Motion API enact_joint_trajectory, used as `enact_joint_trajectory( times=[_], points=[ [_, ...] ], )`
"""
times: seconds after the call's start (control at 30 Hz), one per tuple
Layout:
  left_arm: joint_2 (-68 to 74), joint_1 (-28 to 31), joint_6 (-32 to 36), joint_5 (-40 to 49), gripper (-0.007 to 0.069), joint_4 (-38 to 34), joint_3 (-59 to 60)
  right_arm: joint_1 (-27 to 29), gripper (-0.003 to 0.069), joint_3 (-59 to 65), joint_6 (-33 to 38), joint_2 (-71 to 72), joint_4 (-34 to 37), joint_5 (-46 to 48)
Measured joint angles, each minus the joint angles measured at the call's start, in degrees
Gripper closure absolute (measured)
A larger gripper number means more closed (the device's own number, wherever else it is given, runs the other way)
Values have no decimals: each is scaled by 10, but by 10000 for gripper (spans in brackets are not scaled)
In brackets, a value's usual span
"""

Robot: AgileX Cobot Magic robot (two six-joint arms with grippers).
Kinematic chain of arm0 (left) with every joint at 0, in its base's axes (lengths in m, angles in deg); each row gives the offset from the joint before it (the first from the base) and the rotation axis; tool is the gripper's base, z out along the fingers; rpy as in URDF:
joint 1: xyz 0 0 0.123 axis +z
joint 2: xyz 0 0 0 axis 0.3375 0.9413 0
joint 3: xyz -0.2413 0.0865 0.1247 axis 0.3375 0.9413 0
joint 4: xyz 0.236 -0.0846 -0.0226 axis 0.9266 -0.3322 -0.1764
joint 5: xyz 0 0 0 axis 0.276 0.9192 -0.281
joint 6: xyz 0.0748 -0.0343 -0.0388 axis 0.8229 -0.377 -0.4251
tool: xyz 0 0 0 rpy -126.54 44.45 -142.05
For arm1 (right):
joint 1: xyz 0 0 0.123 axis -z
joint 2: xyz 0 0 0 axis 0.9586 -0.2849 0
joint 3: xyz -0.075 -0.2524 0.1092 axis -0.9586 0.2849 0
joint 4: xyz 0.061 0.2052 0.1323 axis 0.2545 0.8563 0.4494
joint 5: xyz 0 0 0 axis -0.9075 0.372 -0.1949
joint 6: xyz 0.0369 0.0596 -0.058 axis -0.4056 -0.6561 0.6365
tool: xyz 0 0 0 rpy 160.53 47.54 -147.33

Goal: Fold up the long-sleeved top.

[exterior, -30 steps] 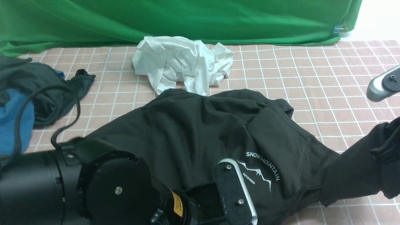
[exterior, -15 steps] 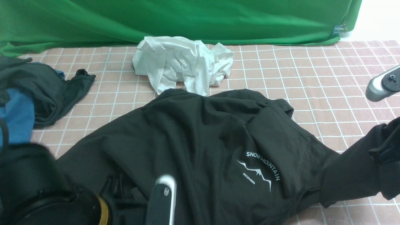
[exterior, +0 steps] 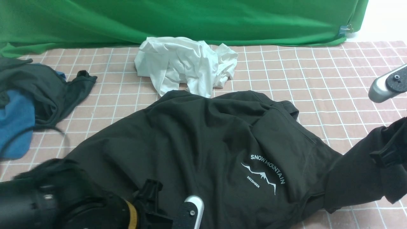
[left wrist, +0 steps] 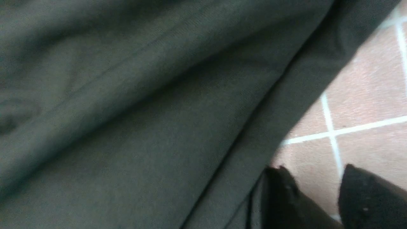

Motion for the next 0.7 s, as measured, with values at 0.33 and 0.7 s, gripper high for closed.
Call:
enact_joint_trajectory(
  times=[0.33, 0.7],
  points=[
    [67, 0, 13, -104, 164, 36, 0, 0, 617, 0, 12, 0, 15, 0],
    [68, 0, -49, -92, 469, 44, -23, 0, 617, 0, 24, 1, 27, -1]
  ],
)
